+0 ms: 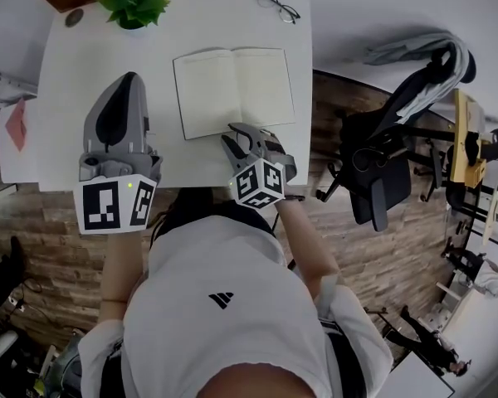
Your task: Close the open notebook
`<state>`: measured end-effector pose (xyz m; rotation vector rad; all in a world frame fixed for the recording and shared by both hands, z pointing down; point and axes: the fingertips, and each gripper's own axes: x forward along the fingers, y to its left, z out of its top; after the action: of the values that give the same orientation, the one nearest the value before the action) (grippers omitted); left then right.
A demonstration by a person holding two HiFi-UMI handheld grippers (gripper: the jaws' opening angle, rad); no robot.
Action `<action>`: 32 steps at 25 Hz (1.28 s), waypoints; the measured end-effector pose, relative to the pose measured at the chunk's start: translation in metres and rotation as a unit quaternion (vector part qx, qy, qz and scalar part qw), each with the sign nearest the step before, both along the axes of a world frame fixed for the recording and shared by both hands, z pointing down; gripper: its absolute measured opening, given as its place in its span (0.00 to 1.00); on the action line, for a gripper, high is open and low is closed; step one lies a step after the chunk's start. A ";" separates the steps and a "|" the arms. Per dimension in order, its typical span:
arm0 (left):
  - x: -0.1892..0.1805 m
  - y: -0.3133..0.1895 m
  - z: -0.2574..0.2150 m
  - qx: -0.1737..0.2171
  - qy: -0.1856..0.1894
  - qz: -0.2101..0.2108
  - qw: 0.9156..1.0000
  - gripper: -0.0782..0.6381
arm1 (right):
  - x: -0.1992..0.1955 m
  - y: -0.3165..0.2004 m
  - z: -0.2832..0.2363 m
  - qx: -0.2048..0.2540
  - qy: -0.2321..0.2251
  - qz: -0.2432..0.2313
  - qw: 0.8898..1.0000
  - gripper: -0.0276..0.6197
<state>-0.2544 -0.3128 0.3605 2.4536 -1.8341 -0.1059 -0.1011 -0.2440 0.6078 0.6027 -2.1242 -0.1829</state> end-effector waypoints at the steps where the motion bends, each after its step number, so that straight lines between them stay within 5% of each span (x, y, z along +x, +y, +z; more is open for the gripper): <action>1: 0.000 0.000 0.001 -0.001 0.000 0.001 1.000 0.12 | -0.001 0.001 0.004 0.002 0.013 -0.011 1.000 0.20; 19: -0.010 0.011 0.001 0.000 -0.004 -0.008 1.000 0.12 | -0.012 -0.001 0.026 0.038 0.104 -0.092 0.990 0.17; 27: -0.008 0.018 -0.004 0.009 -0.002 -0.004 1.000 0.12 | -0.014 0.002 0.027 0.041 0.089 -0.060 0.993 0.10; 32: -0.006 0.021 -0.007 0.014 -0.001 -0.001 1.000 0.12 | -0.009 0.000 0.008 0.044 0.025 0.000 0.999 0.09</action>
<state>-0.2599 -0.2914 0.3532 2.4721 -1.8491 -0.1300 -0.1099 -0.2438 0.6157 0.6439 -2.0764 -0.2892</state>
